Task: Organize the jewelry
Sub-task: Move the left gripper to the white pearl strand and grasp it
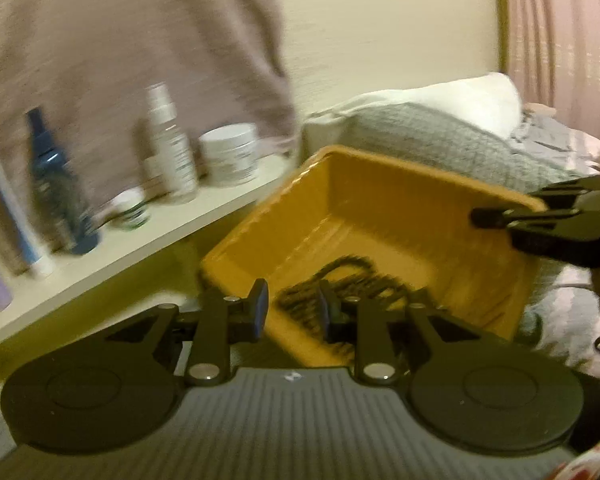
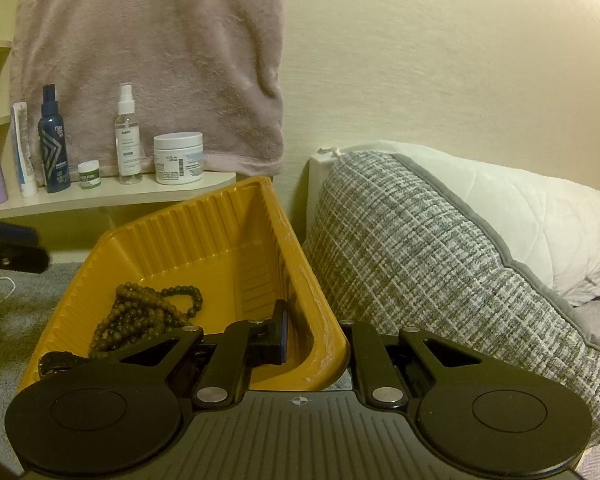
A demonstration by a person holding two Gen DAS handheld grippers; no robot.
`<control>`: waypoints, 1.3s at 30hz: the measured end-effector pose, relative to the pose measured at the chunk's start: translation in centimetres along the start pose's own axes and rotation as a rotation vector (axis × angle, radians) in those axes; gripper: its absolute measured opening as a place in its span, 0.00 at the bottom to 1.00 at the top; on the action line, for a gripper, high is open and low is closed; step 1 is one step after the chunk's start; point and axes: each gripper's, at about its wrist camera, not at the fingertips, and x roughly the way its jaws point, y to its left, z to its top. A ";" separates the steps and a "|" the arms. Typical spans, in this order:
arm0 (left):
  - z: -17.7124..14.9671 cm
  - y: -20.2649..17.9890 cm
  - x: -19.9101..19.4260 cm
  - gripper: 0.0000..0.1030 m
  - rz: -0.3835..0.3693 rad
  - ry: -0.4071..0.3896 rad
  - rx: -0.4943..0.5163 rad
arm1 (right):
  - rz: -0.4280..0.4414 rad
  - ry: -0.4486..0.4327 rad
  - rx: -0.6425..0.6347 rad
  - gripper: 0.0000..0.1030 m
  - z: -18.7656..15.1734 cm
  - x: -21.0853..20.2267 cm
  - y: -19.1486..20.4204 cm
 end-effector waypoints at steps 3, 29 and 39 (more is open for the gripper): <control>-1.3 1.6 -0.7 0.23 0.048 0.014 -0.039 | -0.001 -0.001 -0.004 0.12 0.0 -0.1 0.1; -9.5 10.7 -1.4 0.23 0.278 0.183 -0.079 | -0.004 0.000 -0.016 0.12 0.1 -0.2 0.2; -9.2 10.7 1.7 0.18 0.218 0.212 -0.004 | -0.005 0.006 -0.017 0.12 0.1 0.1 0.0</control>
